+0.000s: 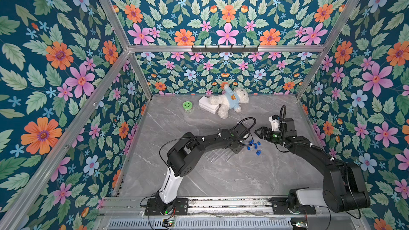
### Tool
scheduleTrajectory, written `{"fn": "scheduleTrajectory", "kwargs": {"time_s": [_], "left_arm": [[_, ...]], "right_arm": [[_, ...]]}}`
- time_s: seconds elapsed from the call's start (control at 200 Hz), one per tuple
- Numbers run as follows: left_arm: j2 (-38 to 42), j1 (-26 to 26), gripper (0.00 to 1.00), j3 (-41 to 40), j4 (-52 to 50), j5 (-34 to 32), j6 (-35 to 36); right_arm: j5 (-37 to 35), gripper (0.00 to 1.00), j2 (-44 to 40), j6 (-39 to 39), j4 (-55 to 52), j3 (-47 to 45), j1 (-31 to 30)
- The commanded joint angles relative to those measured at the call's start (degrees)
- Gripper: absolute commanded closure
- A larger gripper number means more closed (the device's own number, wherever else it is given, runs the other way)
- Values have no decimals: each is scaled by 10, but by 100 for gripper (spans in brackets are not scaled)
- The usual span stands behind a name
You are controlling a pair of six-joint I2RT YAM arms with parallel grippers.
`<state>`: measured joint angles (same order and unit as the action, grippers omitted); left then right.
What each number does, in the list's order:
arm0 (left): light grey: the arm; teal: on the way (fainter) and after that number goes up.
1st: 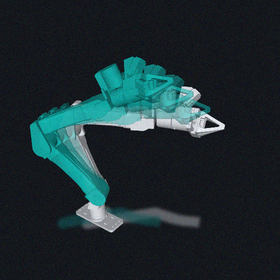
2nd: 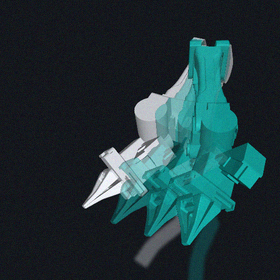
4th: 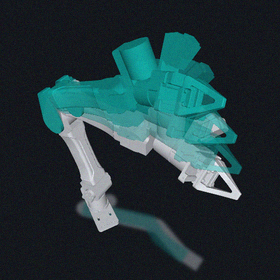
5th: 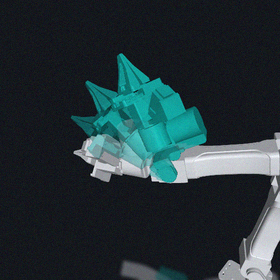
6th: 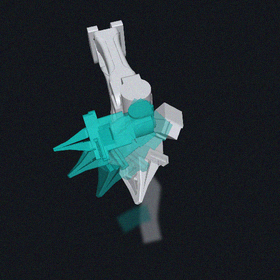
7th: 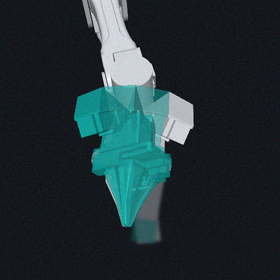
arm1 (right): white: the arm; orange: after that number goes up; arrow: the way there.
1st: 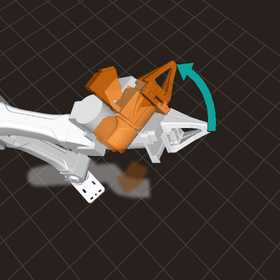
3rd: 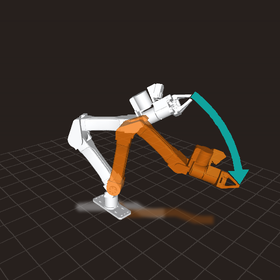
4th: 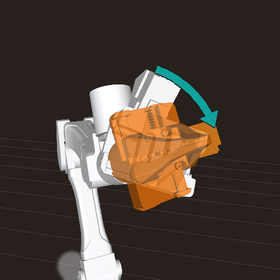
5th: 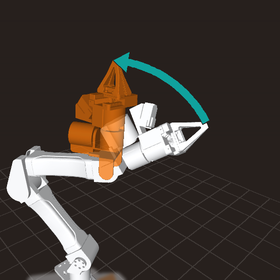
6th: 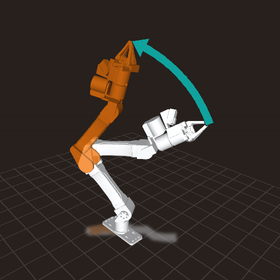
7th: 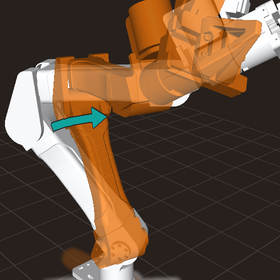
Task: Remove stoppers from test tubes
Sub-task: Pick up the test tube at the center of the board.
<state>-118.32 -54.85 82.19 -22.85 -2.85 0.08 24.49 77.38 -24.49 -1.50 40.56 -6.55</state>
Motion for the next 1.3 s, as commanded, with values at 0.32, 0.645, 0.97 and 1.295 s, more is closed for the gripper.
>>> {"fn": "scheduleTrajectory", "kwargs": {"time_s": [0.32, 0.645, 0.97, 1.295], "left_arm": [[-15, -3, 74, 8, -16, 0, 4], [-6, -3, 83, 13, -20, 1, 1], [19, -5, 90, 21, -24, 6, -1], [142, -10, 93, -92, 24, -29, 39]], "right_arm": [[2, 16, -3, -6, 4, 0, 1], [3, 16, -19, -6, 15, -10, 4], [0, 15, -35, -9, 22, -18, 7], [135, 16, 18, -30, 92, -20, 12]]}}
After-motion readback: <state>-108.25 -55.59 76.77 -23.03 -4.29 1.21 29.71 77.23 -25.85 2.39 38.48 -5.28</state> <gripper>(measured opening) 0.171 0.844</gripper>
